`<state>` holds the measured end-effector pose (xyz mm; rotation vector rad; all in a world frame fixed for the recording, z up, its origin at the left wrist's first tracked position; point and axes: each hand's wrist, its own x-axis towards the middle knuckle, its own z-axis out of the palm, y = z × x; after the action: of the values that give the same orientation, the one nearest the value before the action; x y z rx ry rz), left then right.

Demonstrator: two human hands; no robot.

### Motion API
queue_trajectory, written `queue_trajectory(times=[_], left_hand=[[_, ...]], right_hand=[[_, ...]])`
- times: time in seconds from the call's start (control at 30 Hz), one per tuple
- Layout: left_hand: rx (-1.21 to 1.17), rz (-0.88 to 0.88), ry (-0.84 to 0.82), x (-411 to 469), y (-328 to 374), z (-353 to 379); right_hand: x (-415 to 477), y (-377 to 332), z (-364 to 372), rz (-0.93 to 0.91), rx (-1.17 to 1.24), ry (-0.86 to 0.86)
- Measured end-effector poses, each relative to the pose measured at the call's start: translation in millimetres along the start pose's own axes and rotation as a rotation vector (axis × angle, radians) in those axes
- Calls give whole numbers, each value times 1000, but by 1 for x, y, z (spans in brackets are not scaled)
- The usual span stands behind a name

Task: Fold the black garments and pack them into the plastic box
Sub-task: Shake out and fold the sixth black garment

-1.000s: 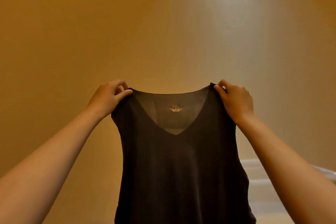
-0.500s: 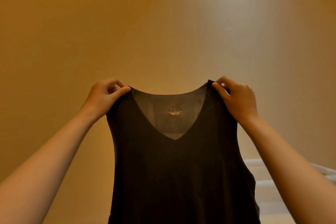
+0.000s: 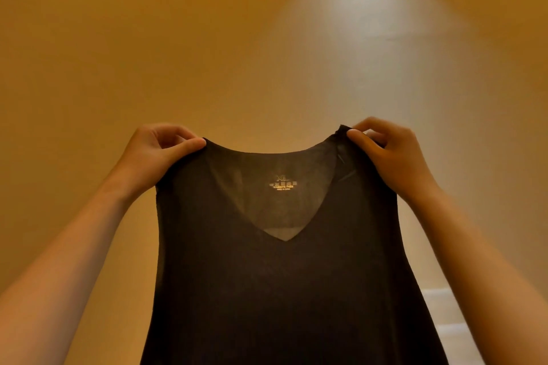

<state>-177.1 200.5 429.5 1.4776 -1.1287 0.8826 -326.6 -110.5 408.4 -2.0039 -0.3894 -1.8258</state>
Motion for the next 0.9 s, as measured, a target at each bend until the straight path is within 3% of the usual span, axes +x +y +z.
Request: queue_trajectory(times=[0.27, 0.57, 0.73, 0.9], left_hand=[[108, -114, -97, -8, -70, 42], [258, -335, -264, -42, -218, 107], [324, -438, -305, -75, -281, 138], [417, -424, -357, -90, -314, 163]], right_hand=[[-32, 64, 41, 158, -88, -165], [-109, 189, 131, 378, -131, -430], [-154, 240, 170, 450, -184, -456], [-178, 267, 192, 487, -230, -496]])
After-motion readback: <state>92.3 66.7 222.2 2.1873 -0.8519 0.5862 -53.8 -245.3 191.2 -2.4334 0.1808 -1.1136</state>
